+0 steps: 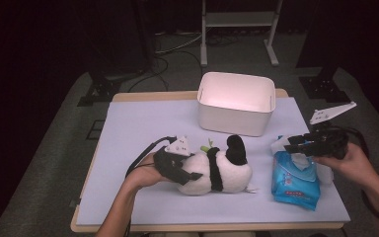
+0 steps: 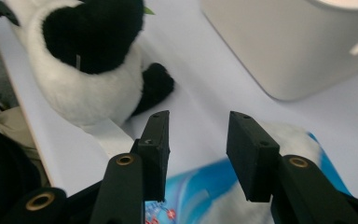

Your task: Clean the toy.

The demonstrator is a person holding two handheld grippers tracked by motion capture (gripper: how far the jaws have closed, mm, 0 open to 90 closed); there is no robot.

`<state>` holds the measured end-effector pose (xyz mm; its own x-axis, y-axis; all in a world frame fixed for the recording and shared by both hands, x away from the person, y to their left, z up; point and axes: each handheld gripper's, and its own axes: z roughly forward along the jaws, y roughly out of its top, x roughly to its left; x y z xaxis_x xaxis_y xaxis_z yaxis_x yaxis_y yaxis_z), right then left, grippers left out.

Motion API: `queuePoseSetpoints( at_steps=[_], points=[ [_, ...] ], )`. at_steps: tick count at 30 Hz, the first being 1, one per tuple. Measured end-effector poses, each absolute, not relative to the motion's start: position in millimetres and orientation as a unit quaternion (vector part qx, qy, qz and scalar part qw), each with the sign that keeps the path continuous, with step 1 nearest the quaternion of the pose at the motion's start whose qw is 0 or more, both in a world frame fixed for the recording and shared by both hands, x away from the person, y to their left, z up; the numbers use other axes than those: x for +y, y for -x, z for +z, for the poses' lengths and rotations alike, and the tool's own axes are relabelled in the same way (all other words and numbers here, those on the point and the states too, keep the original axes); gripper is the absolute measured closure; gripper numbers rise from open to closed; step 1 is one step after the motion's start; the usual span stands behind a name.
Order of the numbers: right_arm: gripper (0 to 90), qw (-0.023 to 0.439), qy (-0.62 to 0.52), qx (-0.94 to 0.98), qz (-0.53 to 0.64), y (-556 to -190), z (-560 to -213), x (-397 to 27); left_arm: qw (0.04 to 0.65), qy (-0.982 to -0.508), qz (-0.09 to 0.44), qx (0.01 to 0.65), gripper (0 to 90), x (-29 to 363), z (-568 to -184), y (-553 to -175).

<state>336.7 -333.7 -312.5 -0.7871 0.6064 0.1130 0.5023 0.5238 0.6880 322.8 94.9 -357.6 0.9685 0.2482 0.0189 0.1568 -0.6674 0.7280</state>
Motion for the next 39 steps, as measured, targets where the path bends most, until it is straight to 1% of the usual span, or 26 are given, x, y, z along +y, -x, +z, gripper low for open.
queuePoseSetpoints(
  at_steps=[5,14,15,19,30,39],
  points=[
    [58.1,0.047,-0.284,0.877,0.385,-338,-310,-309,0.393,-0.911,0.058,0.112,34.2,95,-358,-323],
    [57.6,0.026,-0.247,0.887,0.39,-342,-308,-276,0.395,-0.91,0.054,0.115,34.2,94,-358,-323],
    [57.5,0.021,-0.233,0.889,0.394,-343,-307,-265,0.393,-0.911,0.055,0.114,34.2,94,-357,-323],
    [57.2,0.013,-0.211,0.893,0.397,-342,-304,-248,0.389,-0.913,0.058,0.11,34.1,93,-356,-323],
    [55.9,-0.007,-0.167,0.906,0.39,-346,-305,-210,0.387,-0.914,0.055,0.11,34.1,92,-356,-324],
    [53.7,-0.01,-0.131,0.918,0.374,-347,-309,-180,0.388,-0.913,0.049,0.116,34.1,91,-355,-325]
  ],
)
